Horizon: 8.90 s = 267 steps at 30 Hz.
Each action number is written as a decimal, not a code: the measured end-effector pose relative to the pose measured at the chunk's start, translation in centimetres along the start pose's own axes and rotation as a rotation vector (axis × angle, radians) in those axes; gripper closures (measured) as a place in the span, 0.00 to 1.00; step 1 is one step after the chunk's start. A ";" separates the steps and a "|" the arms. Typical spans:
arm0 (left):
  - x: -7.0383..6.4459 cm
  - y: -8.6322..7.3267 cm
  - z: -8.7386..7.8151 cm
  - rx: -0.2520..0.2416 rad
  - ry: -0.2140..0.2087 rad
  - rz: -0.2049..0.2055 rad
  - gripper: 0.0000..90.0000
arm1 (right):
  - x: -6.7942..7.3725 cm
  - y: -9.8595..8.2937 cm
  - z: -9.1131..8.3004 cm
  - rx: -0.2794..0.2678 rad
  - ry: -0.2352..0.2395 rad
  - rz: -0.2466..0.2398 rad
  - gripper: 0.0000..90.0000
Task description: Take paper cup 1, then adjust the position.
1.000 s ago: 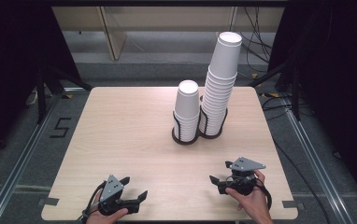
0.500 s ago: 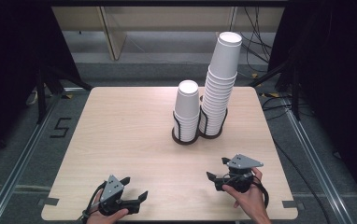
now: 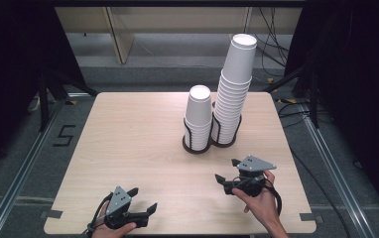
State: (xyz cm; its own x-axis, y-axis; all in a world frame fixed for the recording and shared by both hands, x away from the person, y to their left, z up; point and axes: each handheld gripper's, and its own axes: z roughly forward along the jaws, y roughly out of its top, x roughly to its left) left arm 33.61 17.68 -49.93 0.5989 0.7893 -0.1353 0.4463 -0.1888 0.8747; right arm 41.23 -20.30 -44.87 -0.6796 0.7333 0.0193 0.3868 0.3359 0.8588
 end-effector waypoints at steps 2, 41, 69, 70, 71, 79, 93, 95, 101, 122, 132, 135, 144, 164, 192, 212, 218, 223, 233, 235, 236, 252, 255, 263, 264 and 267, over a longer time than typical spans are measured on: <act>0.0 0.0 0.0 -0.007 0.001 -0.007 0.16 | 0.0 0.3 0.0 0.007 0.000 0.009 0.24; 0.0 0.1 -0.1 -0.020 -0.004 -0.018 0.16 | -0.2 9.7 2.1 -0.136 0.010 -0.002 0.25; 0.1 0.1 -0.2 -0.009 -0.008 -0.015 0.16 | -1.5 17.3 6.3 -0.107 -0.152 0.075 0.22; 0.0 0.1 -0.2 -0.010 -0.009 -0.013 0.16 | -1.5 17.4 6.4 -0.102 -0.159 0.075 0.22; 0.0 0.0 -0.2 -0.008 -0.009 -0.013 0.16 | -1.6 17.5 6.6 -0.100 -0.168 0.068 0.23; 0.0 0.1 -0.2 -0.003 -0.006 -0.006 0.16 | -1.7 18.3 7.9 -0.089 -0.211 0.104 0.22; -0.1 0.0 -0.1 -0.004 -0.020 -0.005 0.16 | -2.1 18.2 9.7 -0.086 -0.213 0.180 0.21; -0.1 0.0 -0.1 -0.001 -0.019 -0.002 0.16 | -2.0 18.2 9.7 -0.091 -0.215 0.181 0.22; -0.1 0.0 0.0 -0.003 -0.025 -0.001 0.16 | -1.9 18.4 9.5 -0.087 -0.228 0.179 0.23; -0.2 0.0 -0.1 0.012 -0.020 0.005 0.16 | -0.7 22.7 5.6 -0.242 -0.243 0.161 0.24; -0.2 0.0 0.0 0.003 -0.024 -0.001 0.16 | 0.1 23.9 2.2 -0.283 -0.201 0.112 0.24; -0.2 0.0 -0.1 0.006 -0.015 0.000 0.16 | 0.5 23.5 1.3 -0.288 -0.170 0.102 0.24; -0.1 0.0 -0.1 0.021 -0.020 -0.009 0.16 | 2.6 19.8 -0.9 -0.267 -0.037 0.043 0.24; -0.3 0.2 0.1 -0.003 -0.017 -0.012 0.16 | 6.2 11.1 2.4 -0.130 0.157 0.031 0.24; -0.2 0.2 0.0 -0.030 -0.022 -0.031 0.16 | 7.2 7.9 3.6 -0.063 0.210 0.048 0.24; -1.7 1.3 1.9 -0.178 -0.104 0.109 0.16 | 9.4 7.3 5.0 -0.029 0.274 0.013 0.24; -2.1 1.2 2.5 -0.169 -0.116 0.149 0.16 | 10.3 7.1 5.5 -0.028 0.318 -0.002 0.24; -2.4 1.2 2.8 -0.170 -0.134 0.166 0.16 | 10.7 7.1 5.8 -0.038 0.359 0.002 0.24; -2.2 1.4 2.7 -0.179 -0.200 0.117 0.16 | 10.3 7.1 5.6 -0.049 0.363 -0.023 0.25; -2.2 1.4 2.7 -0.204 -0.223 0.096 0.16 | 10.1 7.1 5.4 -0.038 0.341 -0.016 0.25; -2.2 1.4 2.7 -0.204 -0.223 0.096 0.16 | 10.1 7.1 5.4 -0.038 0.341 -0.016 0.25; -2.0 1.5 2.7 -0.228 -0.228 0.070 0.03 | 11.1 6.7 6.2 -0.076 0.439 0.017 0.25; -2.0 1.5 2.5 -0.219 -0.218 0.075 0.02 | 11.5 6.7 6.3 -0.085 0.452 0.010 0.25; -1.9 1.6 2.5 -0.217 -0.220 0.057 0.01 | 11.9 6.7 6.3 -0.097 0.481 0.042 0.25; -1.8 1.5 2.7 -0.220 -0.225 0.054 0.01 | 12.0 6.7 6.1 -0.102 0.483 0.055 0.25; -1.8 1.5 2.7 -0.226 -0.230 0.046 0.01 | 12.0 6.7 6.1 -0.113 0.492 0.051 0.25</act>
State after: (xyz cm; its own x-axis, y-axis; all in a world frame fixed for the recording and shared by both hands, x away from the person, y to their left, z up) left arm 35.01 14.37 -49.65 0.7613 0.6252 -0.1719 0.2713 -0.0662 0.9602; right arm 39.54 -5.65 -41.98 -0.8853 0.3728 0.2778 0.3754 0.2207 0.9002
